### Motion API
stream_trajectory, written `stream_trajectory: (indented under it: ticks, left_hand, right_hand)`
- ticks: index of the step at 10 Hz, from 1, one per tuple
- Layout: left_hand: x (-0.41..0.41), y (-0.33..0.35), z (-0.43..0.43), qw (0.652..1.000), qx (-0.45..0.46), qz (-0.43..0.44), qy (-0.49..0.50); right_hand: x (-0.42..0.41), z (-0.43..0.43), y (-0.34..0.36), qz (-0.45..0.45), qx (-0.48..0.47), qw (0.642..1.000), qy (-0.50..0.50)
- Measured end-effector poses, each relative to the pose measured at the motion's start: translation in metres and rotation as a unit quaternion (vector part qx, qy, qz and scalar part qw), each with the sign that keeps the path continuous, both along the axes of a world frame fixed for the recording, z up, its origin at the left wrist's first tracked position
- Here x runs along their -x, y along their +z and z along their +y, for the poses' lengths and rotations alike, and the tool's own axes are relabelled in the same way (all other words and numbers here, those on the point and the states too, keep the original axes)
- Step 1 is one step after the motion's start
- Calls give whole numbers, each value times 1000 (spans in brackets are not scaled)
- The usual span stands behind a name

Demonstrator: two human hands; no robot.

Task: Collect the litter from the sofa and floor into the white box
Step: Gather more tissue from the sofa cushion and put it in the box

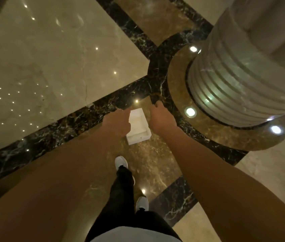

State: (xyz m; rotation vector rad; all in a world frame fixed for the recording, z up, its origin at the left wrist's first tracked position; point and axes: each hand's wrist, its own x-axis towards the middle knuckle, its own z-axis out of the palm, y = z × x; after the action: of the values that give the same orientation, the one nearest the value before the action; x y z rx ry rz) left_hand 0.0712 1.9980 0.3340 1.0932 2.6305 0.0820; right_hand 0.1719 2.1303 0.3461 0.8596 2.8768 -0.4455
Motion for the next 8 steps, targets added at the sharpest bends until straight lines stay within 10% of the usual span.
stream_trajectory:
  ticks: [8]
  left_hand:
    - [163, -283, 164, 946, -45, -216, 238]
  right_hand:
    - [205, 138, -271, -48, 161, 984, 51]
